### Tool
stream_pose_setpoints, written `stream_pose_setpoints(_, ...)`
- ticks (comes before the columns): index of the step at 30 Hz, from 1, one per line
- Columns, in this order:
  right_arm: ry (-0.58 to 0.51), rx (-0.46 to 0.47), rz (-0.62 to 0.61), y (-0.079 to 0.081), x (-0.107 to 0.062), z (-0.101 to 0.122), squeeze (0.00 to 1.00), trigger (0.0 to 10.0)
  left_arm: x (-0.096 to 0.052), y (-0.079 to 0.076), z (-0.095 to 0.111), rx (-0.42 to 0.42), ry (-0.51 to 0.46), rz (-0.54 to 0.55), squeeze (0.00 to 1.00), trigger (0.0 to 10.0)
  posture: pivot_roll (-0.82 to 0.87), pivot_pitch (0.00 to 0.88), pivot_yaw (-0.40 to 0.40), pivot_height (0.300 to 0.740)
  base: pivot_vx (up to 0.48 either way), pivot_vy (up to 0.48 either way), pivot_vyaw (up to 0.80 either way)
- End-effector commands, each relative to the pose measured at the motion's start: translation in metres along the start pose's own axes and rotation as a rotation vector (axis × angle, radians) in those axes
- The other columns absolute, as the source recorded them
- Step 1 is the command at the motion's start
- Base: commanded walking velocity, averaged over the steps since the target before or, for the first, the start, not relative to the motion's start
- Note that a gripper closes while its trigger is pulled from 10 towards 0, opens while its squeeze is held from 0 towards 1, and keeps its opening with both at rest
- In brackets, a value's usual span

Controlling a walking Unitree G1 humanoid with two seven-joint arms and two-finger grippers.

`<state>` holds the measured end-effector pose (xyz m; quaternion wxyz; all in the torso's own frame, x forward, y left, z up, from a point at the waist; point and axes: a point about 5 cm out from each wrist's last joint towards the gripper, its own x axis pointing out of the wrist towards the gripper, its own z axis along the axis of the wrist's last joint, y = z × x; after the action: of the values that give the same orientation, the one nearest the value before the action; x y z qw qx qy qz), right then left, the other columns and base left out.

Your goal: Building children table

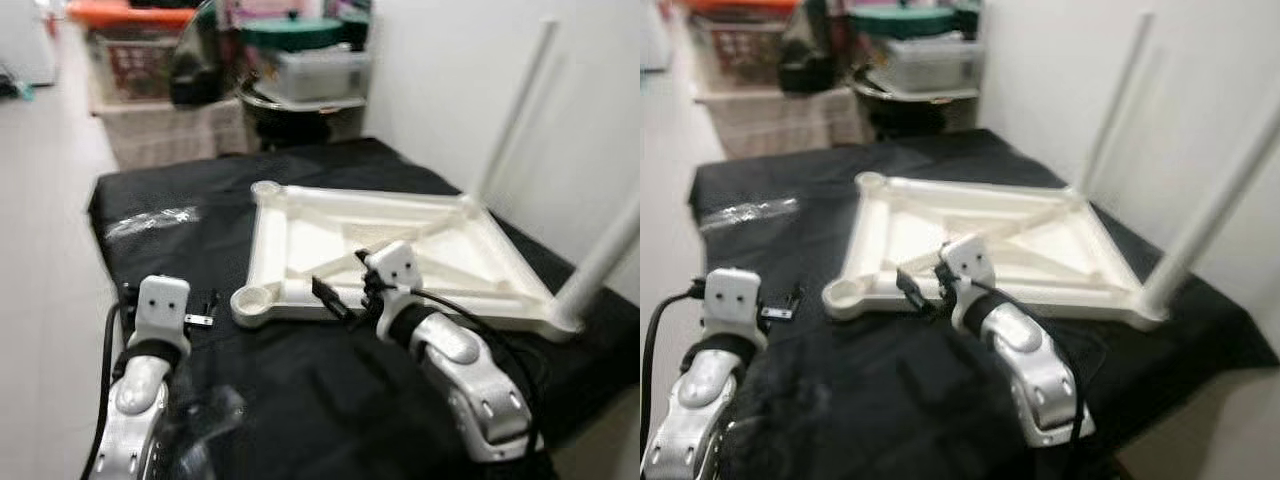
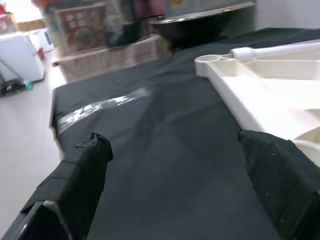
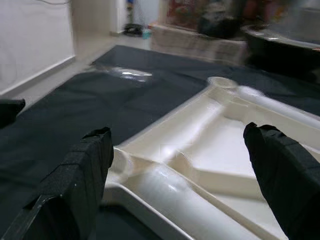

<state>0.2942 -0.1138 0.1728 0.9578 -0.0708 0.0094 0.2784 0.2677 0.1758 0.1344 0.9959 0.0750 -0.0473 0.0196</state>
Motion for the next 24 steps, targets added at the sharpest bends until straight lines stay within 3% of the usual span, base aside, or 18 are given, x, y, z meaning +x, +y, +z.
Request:
stream_pose_setpoints(1,-0.004,0.013,0.002,-0.001,0.002,-0.001,0.0,10.0,-0.002,0.004,0.0,0.007,0.0,0.02,0.0,10.0,0.09,0.0,-0.076,0.74,0.0,0.0,0.8)
stream_pose_setpoints(3,0.004,0.054,-0.007,-0.003,0.005,-0.003,0.0,10.0,-0.004,0.007,-0.001,0.008,0.004,0.046,0.0,10.0,0.1,0.0,-0.08,0.74,0.0,0.0,0.0)
stream_pose_setpoints(8,0.0,0.033,0.119,0.0,0.009,-0.001,0.0,10.0,-0.008,0.013,-0.006,0.014,0.03,0.083,0.0,10.0,0.11,0.0,-0.082,0.74,0.0,0.0,0.0)
stream_pose_setpoints(10,0.015,-0.007,0.245,0.001,0.011,-0.002,0.0,10.0,-0.009,0.015,-0.007,0.023,0.038,0.086,0.0,10.0,0.11,0.0,-0.085,0.74,0.0,0.0,0.0)
stream_pose_setpoints(12,0.033,-0.048,0.288,-0.002,0.013,-0.003,0.0,10.0,-0.01,0.016,-0.008,0.027,0.039,0.085,0.0,10.0,0.12,0.0,-0.088,0.74,0.0,0.0,0.0)
stream_pose_setpoints(14,0.091,-0.092,0.28,-0.02,0.023,-0.009,0.0,10.0,-0.01,0.017,-0.008,0.034,0.042,0.088,0.0,10.0,0.13,0.0,-0.094,0.74,0.0,0.0,0.0)
stream_pose_setpoints(16,0.114,-0.113,0.271,-0.026,0.027,-0.011,0.0,10.0,-0.011,0.018,-0.008,0.036,0.043,0.092,0.0,10.0,0.13,0.0,-0.097,0.74,0.0,0.0,0.0)
stream_pose_setpoints(19,0.165,-0.135,0.264,-0.033,0.037,-0.016,0.0,10.0,-0.012,0.019,-0.008,0.037,0.046,0.098,0.0,10.0,0.14,0.0,-0.101,0.74,0.0,0.0,0.0)
stream_pose_setpoints(24,0.245,-0.11,0.286,-0.031,0.048,-0.029,0.0,10.0,-0.013,0.018,-0.01,0.04,0.054,0.096,0.0,10.0,0.15,0.0,-0.106,0.74,0.0,0.0,0.0)
